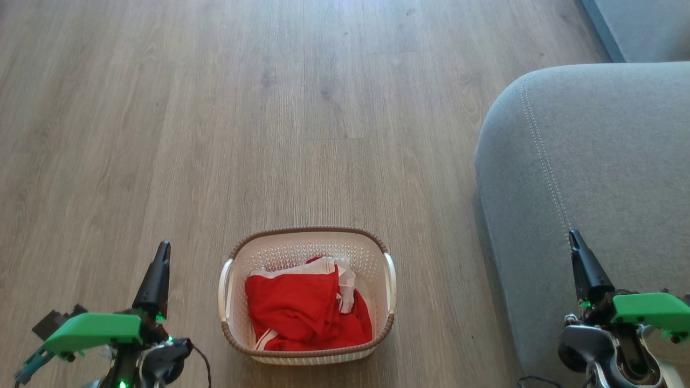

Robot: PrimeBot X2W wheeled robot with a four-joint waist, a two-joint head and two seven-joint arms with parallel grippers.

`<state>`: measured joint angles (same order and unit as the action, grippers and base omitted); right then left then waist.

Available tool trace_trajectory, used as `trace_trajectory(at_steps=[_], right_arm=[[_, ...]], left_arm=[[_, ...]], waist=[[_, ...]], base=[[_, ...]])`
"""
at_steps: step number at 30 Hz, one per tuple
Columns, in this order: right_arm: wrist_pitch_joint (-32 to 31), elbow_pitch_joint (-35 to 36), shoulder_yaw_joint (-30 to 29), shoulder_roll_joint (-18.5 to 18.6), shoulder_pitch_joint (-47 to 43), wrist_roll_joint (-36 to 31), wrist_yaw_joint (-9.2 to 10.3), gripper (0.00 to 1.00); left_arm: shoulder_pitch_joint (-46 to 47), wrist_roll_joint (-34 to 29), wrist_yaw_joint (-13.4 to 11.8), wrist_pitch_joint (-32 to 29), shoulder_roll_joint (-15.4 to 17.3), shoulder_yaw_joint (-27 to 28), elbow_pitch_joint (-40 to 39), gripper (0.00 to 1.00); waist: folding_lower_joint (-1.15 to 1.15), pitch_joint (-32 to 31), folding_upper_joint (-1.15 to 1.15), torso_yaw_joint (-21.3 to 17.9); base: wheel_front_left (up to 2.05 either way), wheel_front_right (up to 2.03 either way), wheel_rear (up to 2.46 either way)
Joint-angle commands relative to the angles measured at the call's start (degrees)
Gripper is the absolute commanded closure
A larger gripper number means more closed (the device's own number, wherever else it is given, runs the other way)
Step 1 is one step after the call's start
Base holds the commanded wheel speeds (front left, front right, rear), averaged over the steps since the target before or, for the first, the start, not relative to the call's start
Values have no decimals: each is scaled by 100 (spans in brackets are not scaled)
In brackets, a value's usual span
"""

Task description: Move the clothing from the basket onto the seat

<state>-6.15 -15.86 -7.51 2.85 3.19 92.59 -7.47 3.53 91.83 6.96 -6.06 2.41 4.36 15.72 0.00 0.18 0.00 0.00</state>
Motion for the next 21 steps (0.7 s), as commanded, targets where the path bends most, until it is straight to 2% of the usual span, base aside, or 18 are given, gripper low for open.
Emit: trace_trajectory(at_steps=[1, 21], right_arm=[[-33, 184, 100, 3, 299, -41, -2, 100], [-33, 184, 100, 3, 299, -41, -2, 100]], left_arm=[[265, 36, 53, -41, 46, 214, -169, 100], [265, 36, 53, -41, 46, 214, -169, 100]], waist=[[0, 0, 0, 0], [0, 0, 0, 0]], base=[[0, 0, 0], [0, 0, 0]])
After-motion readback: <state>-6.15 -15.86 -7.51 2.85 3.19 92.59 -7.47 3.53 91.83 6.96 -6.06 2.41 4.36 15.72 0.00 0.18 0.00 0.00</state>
